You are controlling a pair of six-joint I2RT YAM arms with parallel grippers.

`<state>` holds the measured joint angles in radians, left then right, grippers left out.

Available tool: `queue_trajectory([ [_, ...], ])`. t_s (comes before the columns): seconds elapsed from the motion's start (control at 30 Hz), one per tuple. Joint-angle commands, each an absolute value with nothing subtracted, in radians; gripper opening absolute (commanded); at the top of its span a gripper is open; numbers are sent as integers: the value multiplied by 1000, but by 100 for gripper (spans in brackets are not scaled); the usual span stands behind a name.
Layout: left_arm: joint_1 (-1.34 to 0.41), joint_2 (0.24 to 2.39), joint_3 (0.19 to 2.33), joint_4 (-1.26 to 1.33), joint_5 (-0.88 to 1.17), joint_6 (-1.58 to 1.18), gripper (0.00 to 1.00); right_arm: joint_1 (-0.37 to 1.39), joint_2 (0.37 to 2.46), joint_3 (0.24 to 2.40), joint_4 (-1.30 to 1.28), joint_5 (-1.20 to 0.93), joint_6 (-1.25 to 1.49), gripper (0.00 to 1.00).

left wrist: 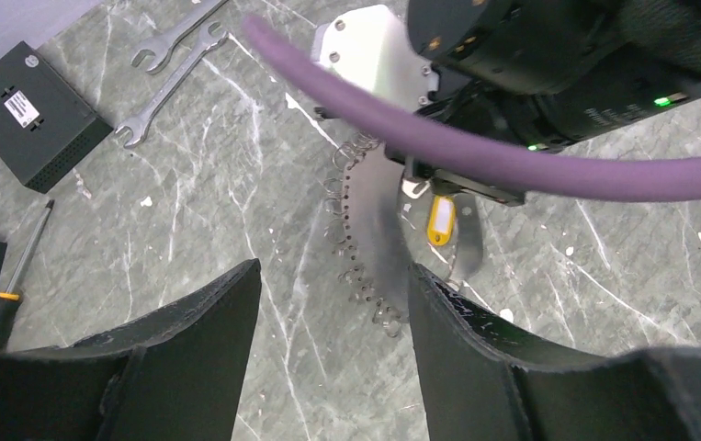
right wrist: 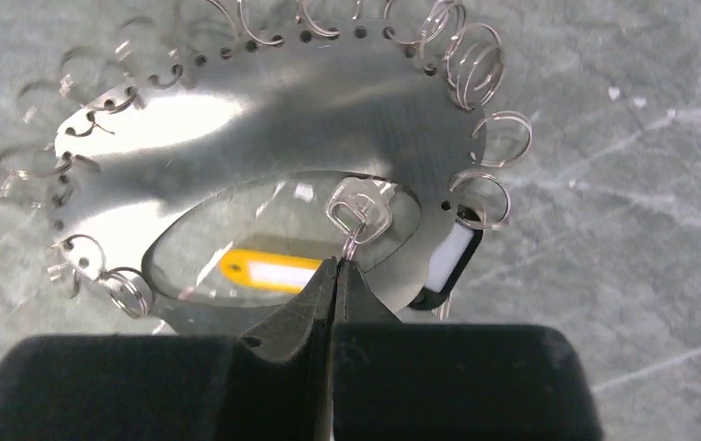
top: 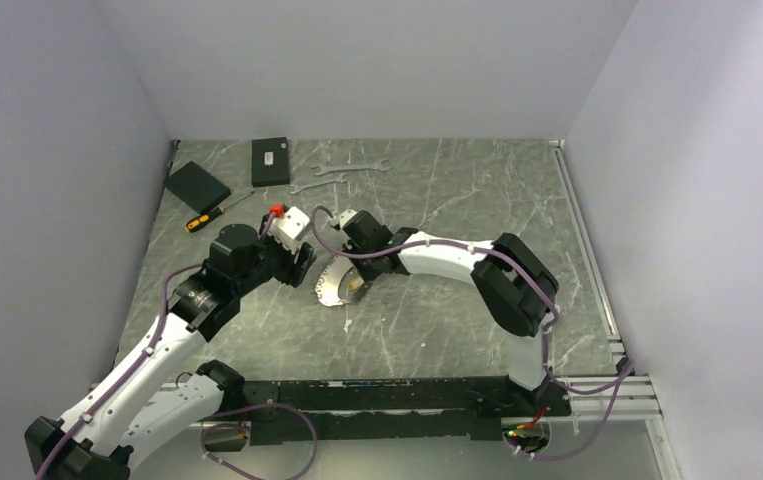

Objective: Put the keys on the keyring

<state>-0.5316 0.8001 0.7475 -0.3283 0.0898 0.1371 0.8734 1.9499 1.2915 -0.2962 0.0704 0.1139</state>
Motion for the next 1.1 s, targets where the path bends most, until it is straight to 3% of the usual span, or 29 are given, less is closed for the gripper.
queue_trajectory([
  [0.0,-532,788,751,-324,104,143,64,883,1800,1242,-292,47,102,0],
  [0.3,-531,800,786,-383,187,165,61,884,1583,1078,-92,-97,80,0],
  [0.47,-532,776,782,-376,342,178,61,882,1483,1011,-9,-181,77,0],
  [0.77,-531,629,637,-198,551,290,62,882,1267,946,106,-378,117,0],
  [1.07,-529,497,566,-75,561,245,45,884,1181,930,114,-529,84,0],
])
